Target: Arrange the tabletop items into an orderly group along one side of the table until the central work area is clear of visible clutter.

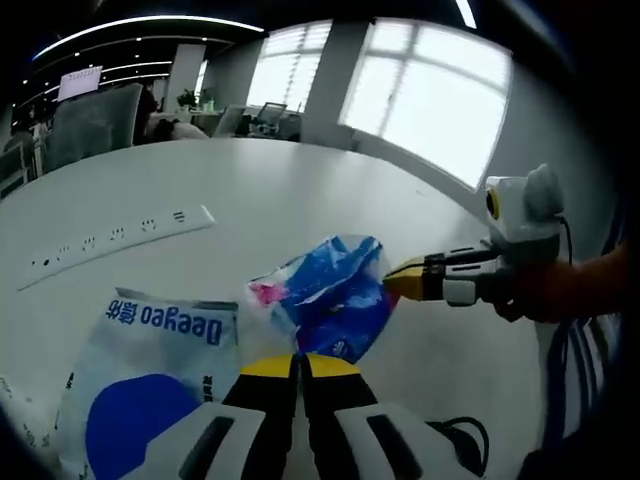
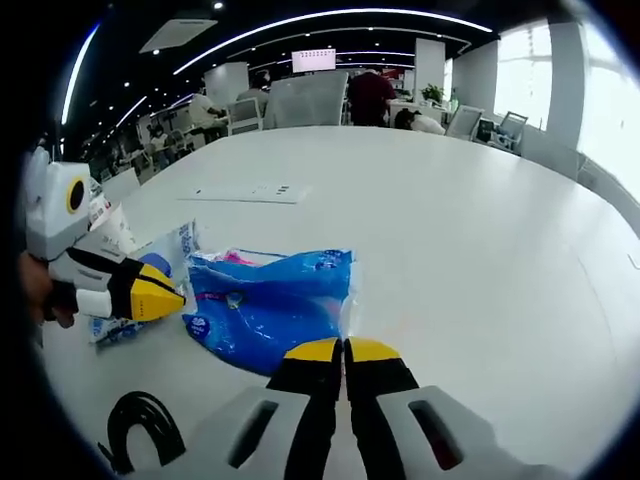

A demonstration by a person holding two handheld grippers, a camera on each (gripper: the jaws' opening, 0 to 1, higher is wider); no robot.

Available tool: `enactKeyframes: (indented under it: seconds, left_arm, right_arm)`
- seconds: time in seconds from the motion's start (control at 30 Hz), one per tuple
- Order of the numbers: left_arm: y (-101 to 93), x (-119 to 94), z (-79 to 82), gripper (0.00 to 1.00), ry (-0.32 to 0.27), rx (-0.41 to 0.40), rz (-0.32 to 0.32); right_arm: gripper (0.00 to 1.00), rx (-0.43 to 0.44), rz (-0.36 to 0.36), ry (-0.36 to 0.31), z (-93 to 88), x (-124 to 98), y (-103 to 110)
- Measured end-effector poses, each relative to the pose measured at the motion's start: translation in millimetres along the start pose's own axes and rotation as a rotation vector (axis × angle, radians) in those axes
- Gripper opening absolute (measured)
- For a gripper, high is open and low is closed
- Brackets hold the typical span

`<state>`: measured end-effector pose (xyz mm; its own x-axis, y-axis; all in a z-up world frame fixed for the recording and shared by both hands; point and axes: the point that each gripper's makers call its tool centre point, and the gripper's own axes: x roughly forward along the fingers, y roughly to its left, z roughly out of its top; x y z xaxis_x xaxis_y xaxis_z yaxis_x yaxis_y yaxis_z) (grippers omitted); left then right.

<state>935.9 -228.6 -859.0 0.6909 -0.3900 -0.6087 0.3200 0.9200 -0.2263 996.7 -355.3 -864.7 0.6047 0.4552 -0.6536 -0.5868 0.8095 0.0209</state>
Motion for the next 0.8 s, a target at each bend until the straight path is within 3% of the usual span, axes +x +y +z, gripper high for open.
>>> enactKeyframes:
  seconds: [0.3,0.8]
  left_arm:
    - [-6.0,-1.0,1.0,0.00,-0.008,0.022,-0.006]
    - [-18.3,5.0,19.8,0.00,-0.046,0.058,-0.027]
  right_arm:
    - [0.00,-0.013,-0.011,-0.012,0.0,-5.6,-1.5]
    - [0.00,0.001,-0.060,-0.060,5.8,-15.8,-23.9]
